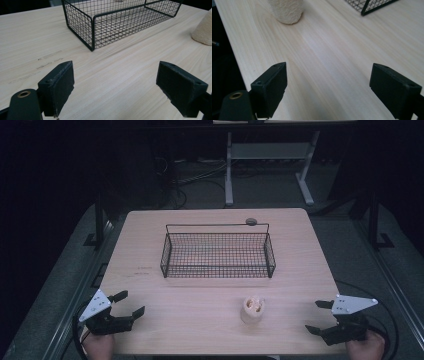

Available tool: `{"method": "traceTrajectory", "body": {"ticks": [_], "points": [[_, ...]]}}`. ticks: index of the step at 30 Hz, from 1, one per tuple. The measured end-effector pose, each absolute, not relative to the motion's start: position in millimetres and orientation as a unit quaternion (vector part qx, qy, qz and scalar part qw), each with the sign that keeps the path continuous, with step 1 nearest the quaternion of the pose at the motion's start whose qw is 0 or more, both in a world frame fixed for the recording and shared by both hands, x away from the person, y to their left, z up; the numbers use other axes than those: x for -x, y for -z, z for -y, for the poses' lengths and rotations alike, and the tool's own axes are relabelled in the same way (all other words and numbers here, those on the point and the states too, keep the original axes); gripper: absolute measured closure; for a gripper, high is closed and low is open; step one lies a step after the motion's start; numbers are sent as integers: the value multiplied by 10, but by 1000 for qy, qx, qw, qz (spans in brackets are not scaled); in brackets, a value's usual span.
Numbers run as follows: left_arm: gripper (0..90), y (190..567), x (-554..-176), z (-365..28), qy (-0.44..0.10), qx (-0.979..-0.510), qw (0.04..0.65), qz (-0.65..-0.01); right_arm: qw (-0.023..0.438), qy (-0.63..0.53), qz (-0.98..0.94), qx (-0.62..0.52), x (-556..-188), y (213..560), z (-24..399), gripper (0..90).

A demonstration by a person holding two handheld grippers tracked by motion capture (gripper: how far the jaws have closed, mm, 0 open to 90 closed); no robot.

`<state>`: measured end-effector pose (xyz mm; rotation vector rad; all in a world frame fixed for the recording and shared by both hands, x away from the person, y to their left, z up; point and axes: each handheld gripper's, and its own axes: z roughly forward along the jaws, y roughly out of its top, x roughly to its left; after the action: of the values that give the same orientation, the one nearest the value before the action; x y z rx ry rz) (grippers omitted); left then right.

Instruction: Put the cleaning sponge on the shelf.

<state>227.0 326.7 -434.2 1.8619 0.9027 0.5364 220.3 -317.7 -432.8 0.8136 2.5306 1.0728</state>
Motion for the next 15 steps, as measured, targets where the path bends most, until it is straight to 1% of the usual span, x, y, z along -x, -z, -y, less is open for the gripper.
{"method": "traceTrajectory", "body": {"ticks": [1, 2, 4, 6, 9, 15], "points": [[136, 4346, -2271, -3265, -219, -764, 481, -371, 140, -373, -873, -282, -2211, 4322, 3180, 143], [136, 4352, -2274, -3261, -218, -765, 479, -370, 120, -379, -872, -286, -2235, 4328, 3180, 143], [137, 4353, -2273, -3260, -218, -766, 478, -371, 115, -376, -874, -287, -2245, 4338, 3173, 143], [137, 4354, -2270, -3263, -218, -764, 480, -372, 119, -366, -875, -293, -2259, 4368, 3147, 144], [137, 4346, -2277, -3277, -217, -761, 486, -372, 110, -359, -877, -299, -2274, 4380, 3099, 144], [137, 4358, -2288, -3291, -215, -762, 485, -372, 119, -359, -874, -305, -2260, 4294, 3005, 144]]}}
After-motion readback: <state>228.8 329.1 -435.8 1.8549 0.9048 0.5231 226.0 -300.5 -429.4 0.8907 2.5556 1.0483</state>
